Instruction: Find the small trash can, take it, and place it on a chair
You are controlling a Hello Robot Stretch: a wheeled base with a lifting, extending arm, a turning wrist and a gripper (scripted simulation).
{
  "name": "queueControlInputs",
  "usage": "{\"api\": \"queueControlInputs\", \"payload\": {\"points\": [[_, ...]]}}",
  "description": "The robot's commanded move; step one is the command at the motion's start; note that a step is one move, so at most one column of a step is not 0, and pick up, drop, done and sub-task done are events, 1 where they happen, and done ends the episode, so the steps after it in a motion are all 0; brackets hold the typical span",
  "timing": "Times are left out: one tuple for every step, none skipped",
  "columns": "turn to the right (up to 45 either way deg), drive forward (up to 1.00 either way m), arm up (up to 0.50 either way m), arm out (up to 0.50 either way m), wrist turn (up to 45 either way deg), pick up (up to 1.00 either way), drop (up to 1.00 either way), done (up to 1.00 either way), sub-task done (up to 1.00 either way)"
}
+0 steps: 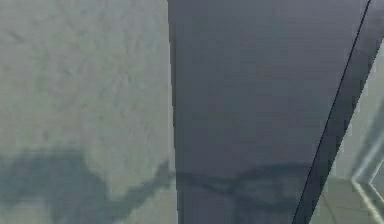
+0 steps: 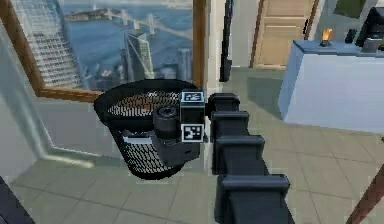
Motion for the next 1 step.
{"api": "queueControlInputs", "payload": {"points": [[45.0, 0.0, 0.0, 0.0, 0.0, 0.0, 0.0, 0.0, 0.0]]}}
